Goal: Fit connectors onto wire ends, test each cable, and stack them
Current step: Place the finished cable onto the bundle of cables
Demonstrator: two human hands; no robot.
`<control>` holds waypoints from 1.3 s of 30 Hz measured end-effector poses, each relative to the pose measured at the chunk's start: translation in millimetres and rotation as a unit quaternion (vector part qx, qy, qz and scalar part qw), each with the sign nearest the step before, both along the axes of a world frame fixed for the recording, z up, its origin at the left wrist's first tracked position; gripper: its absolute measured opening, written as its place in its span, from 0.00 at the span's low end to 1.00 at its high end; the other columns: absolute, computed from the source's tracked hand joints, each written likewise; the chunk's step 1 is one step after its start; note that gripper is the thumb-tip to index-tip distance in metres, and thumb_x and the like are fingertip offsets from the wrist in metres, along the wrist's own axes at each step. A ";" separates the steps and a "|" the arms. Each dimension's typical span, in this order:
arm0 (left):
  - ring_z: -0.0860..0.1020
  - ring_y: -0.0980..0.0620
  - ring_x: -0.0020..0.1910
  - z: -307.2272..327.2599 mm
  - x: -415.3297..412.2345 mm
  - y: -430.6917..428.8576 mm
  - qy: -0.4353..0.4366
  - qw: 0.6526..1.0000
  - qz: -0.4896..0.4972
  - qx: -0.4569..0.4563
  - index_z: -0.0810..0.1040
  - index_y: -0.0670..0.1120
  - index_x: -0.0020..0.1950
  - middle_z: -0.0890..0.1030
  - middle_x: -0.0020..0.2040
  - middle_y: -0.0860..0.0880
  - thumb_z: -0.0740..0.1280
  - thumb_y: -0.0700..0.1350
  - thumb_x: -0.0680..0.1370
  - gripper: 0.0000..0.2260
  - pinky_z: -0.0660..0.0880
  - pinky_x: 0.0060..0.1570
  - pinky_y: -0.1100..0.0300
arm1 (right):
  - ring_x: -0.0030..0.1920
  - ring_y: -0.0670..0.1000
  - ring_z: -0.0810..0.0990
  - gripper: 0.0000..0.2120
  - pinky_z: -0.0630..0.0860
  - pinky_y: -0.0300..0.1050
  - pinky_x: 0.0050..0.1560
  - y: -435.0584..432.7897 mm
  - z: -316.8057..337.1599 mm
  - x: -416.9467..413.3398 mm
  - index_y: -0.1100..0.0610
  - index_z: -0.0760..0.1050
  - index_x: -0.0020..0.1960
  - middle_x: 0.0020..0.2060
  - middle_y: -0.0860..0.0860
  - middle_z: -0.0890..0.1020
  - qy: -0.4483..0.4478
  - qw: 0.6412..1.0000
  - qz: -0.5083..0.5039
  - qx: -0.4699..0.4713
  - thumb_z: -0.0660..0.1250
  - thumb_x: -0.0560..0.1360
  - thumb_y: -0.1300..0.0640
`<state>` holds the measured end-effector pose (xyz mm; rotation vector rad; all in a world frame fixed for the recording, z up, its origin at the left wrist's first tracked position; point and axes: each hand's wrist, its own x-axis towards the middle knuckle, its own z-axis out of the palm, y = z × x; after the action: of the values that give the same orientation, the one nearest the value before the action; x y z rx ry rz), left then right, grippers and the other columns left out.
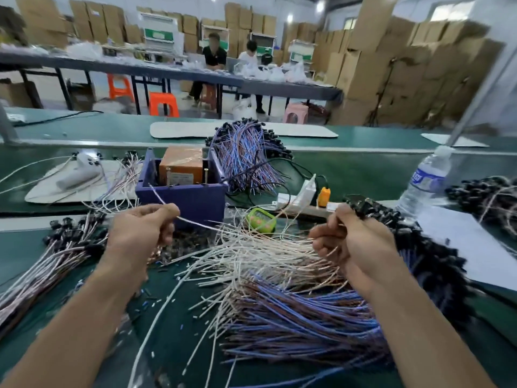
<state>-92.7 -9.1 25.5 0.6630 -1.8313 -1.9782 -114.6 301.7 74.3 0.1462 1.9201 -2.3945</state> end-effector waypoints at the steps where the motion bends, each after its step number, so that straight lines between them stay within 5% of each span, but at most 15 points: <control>1: 0.74 0.54 0.23 0.9 2.0 3.3 -0.019 0.998 0.004 -0.052 0.86 0.42 0.41 0.81 0.27 0.48 0.78 0.43 0.74 0.05 0.74 0.27 0.61 | 0.22 0.51 0.76 0.22 0.72 0.40 0.21 11.3 -1.2 -2.9 0.59 0.70 0.36 0.29 0.59 0.82 -0.015 1.000 -0.018 -0.009 0.56 0.87 0.52; 4: 0.77 0.50 0.25 6.4 9.2 20.0 -0.075 0.966 -0.035 -0.244 0.86 0.56 0.35 0.82 0.27 0.49 0.80 0.49 0.72 0.07 0.76 0.31 0.59 | 0.19 0.48 0.64 0.20 0.61 0.39 0.19 36.0 -5.6 -18.2 0.58 0.69 0.36 0.28 0.57 0.75 -0.055 0.994 -0.039 -0.084 0.56 0.86 0.54; 7: 0.80 0.48 0.31 15.0 14.7 33.6 -0.145 0.904 -0.042 -0.399 0.84 0.53 0.29 0.81 0.25 0.52 0.76 0.58 0.73 0.15 0.75 0.35 0.56 | 0.19 0.47 0.58 0.22 0.58 0.39 0.20 45.5 -5.3 -39.5 0.56 0.67 0.36 0.25 0.53 0.71 -0.087 0.982 -0.032 -0.163 0.53 0.87 0.51; 10: 0.78 0.47 0.32 20.9 19.1 54.9 -0.250 0.769 0.026 -0.588 0.80 0.48 0.32 0.76 0.29 0.51 0.59 0.73 0.77 0.31 0.71 0.35 0.57 | 0.21 0.48 0.58 0.23 0.57 0.42 0.25 43.4 -3.0 -58.4 0.55 0.67 0.35 0.26 0.54 0.72 -0.107 0.981 -0.023 -0.160 0.52 0.87 0.49; 12: 0.76 0.48 0.31 21.9 23.9 82.2 -0.229 0.719 0.042 -0.655 0.78 0.50 0.34 0.72 0.28 0.53 0.47 0.77 0.74 0.36 0.69 0.33 0.58 | 0.21 0.48 0.58 0.23 0.56 0.42 0.26 40.0 -2.6 -68.9 0.56 0.67 0.35 0.26 0.55 0.73 -0.117 0.983 -0.023 -0.139 0.52 0.87 0.49; 14: 0.76 0.56 0.31 22.4 23.3 117.6 -0.128 0.761 -0.035 -0.635 0.79 0.54 0.35 0.75 0.29 0.58 0.47 0.77 0.73 0.32 0.74 0.36 0.59 | 0.20 0.49 0.60 0.23 0.58 0.42 0.23 36.4 -2.8 -76.3 0.56 0.68 0.36 0.27 0.56 0.74 -0.129 0.984 -0.019 -0.121 0.52 0.87 0.49; 17: 0.75 0.61 0.61 13.4 -0.4 161.8 -0.035 0.827 -0.234 -0.510 0.77 0.62 0.66 0.77 0.61 0.65 0.63 0.70 0.76 0.22 0.71 0.68 0.53 | 0.23 0.50 0.63 0.23 0.60 0.43 0.26 31.4 -3.7 -82.6 0.57 0.68 0.36 0.28 0.57 0.75 -0.148 0.981 -0.001 -0.124 0.52 0.87 0.49; 19: 0.73 0.57 0.68 7.8 -21.2 181.9 -0.044 0.832 -0.300 -0.464 0.68 0.61 0.77 0.75 0.71 0.59 0.69 0.61 0.78 0.27 0.67 0.71 0.54 | 0.26 0.50 0.65 0.25 0.61 0.43 0.28 30.4 -5.2 -85.8 0.57 0.67 0.35 0.28 0.58 0.75 -0.162 0.977 0.010 -0.137 0.50 0.87 0.49; 22: 0.80 0.66 0.40 -3.2 -42.5 191.4 -0.024 0.884 -0.294 -0.362 0.78 0.60 0.70 0.85 0.53 0.57 0.73 0.47 0.79 0.20 0.78 0.46 0.65 | 0.32 0.53 0.73 0.20 0.70 0.44 0.34 35.1 -1.4 -88.7 0.60 0.69 0.39 0.34 0.59 0.77 -0.178 0.978 0.005 -0.107 0.53 0.87 0.53; 25: 0.75 0.62 0.24 -16.0 -55.3 186.5 -0.019 0.913 -0.248 -0.323 0.86 0.58 0.58 0.86 0.45 0.57 0.73 0.43 0.79 0.12 0.76 0.27 0.64 | 0.43 0.57 0.83 0.07 0.84 0.51 0.45 45.2 2.1 -89.8 0.65 0.74 0.52 0.45 0.60 0.80 -0.126 0.979 -0.047 0.151 0.65 0.81 0.60; 29: 0.77 0.65 0.25 -20.2 -64.6 196.3 -0.006 0.892 -0.244 -0.380 0.88 0.54 0.55 0.86 0.50 0.53 0.71 0.41 0.79 0.10 0.70 0.24 0.71 | 0.54 0.52 0.78 0.30 0.76 0.46 0.55 53.2 0.3 -79.1 0.56 0.65 0.72 0.56 0.50 0.76 0.100 0.861 -0.138 0.479 0.71 0.73 0.63; 31: 0.79 0.64 0.30 -18.0 -65.5 204.4 -0.002 0.878 -0.249 -0.409 0.88 0.55 0.55 0.88 0.50 0.53 0.73 0.45 0.78 0.08 0.73 0.29 0.69 | 0.62 0.53 0.74 0.29 0.71 0.47 0.65 46.3 -5.0 -72.6 0.57 0.71 0.70 0.64 0.52 0.73 0.214 0.774 -0.130 0.581 0.69 0.71 0.67; 34: 0.80 0.54 0.39 -19.4 -66.7 206.7 -0.014 0.847 -0.232 -0.479 0.87 0.60 0.55 0.87 0.45 0.54 0.72 0.54 0.78 0.08 0.76 0.40 0.58 | 0.65 0.55 0.72 0.19 0.66 0.51 0.71 28.7 -24.3 -64.4 0.54 0.77 0.62 0.63 0.53 0.75 0.233 0.642 0.014 0.730 0.70 0.71 0.60; 36: 0.77 0.54 0.41 -22.1 -63.2 197.2 -0.015 0.835 -0.213 -0.508 0.85 0.62 0.56 0.86 0.46 0.56 0.72 0.58 0.77 0.10 0.71 0.41 0.59 | 0.68 0.55 0.70 0.19 0.62 0.53 0.74 23.3 -42.3 -61.3 0.53 0.74 0.65 0.64 0.52 0.75 0.201 0.605 0.106 0.763 0.67 0.74 0.56; 39: 0.77 0.56 0.59 -28.8 -55.6 166.1 -0.025 0.835 -0.209 -0.509 0.83 0.60 0.62 0.82 0.64 0.56 0.74 0.61 0.74 0.18 0.71 0.60 0.58 | 0.69 0.55 0.69 0.20 0.58 0.55 0.76 25.7 -54.5 -58.3 0.53 0.72 0.68 0.65 0.51 0.76 0.174 0.597 0.120 0.774 0.61 0.76 0.60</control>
<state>-148.3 157.0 -3.3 -0.0421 -2.7991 -0.8439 -172.9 327.4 19.8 -0.4986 3.1648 0.0456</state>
